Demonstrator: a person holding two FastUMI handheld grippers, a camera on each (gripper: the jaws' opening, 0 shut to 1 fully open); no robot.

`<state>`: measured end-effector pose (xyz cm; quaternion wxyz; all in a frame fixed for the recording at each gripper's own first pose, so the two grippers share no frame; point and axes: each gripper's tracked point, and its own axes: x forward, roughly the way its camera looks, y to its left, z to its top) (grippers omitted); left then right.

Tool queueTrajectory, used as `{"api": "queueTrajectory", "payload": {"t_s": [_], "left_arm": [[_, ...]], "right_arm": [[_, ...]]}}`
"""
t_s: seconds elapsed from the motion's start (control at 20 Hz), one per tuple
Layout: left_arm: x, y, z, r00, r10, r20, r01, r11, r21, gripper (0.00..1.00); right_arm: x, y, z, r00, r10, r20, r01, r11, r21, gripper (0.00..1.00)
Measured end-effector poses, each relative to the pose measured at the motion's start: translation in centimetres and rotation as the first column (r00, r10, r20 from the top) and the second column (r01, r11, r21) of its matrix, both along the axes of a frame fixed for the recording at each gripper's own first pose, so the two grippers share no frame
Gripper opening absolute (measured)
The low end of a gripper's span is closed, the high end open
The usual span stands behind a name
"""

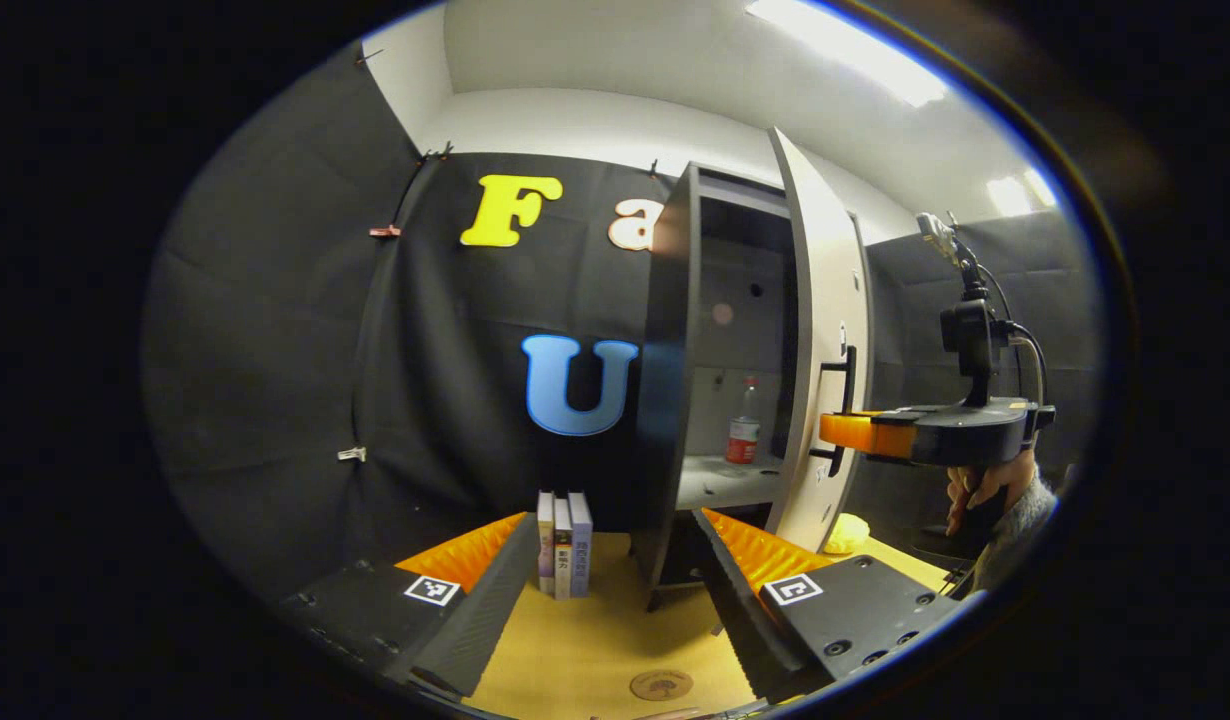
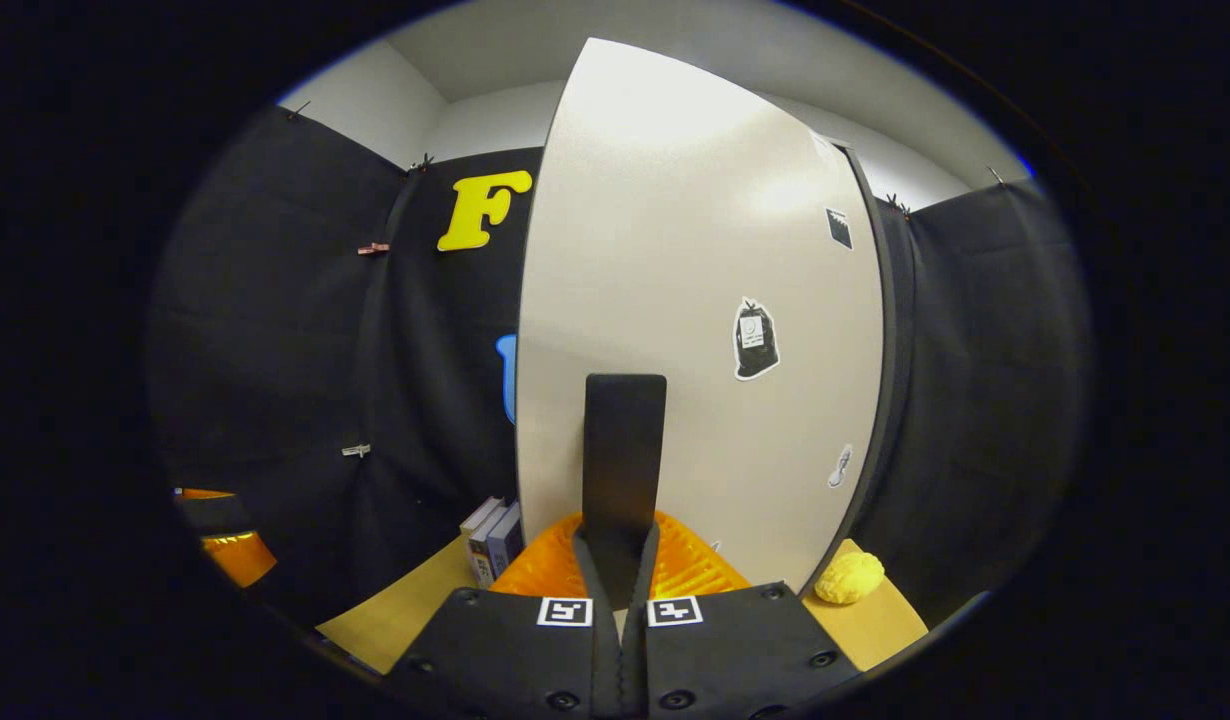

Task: Open the cabinet door with the right hand, grasp the bottle in the cabinet with the left hand and place it on the coaster, then close the cabinet door with the right hand.

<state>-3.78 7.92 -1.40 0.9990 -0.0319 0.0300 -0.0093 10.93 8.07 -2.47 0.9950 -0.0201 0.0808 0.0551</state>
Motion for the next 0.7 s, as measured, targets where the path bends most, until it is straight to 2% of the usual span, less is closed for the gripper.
{"api": "queueTrajectory", "payload": {"t_s": [0.25, 0.35, 0.7], "left_arm": [[0.0, -4.7, -0.2, 0.991, -0.132, 0.002, 0.132, 0.991, -0.007, 0.92], [0.0, -6.2, -0.1, 0.984, -0.178, 0.006, 0.178, 0.984, -0.003, 0.94], [0.8, -10.2, -1.2, 0.957, -0.289, -0.009, 0.289, 0.957, -0.019, 0.94]], "right_arm": [[-3.9, -4.0, 0.8, 0.998, -0.069, 0.002, 0.069, 0.998, -0.008, 0.05], [-5.0, -5.8, 1.1, 0.994, -0.111, 0.007, 0.111, 0.994, -0.020, 0.05], [-7.8, -11.2, 1.6, 0.972, -0.236, 0.020, 0.237, 0.971, -0.046, 0.05]]}}
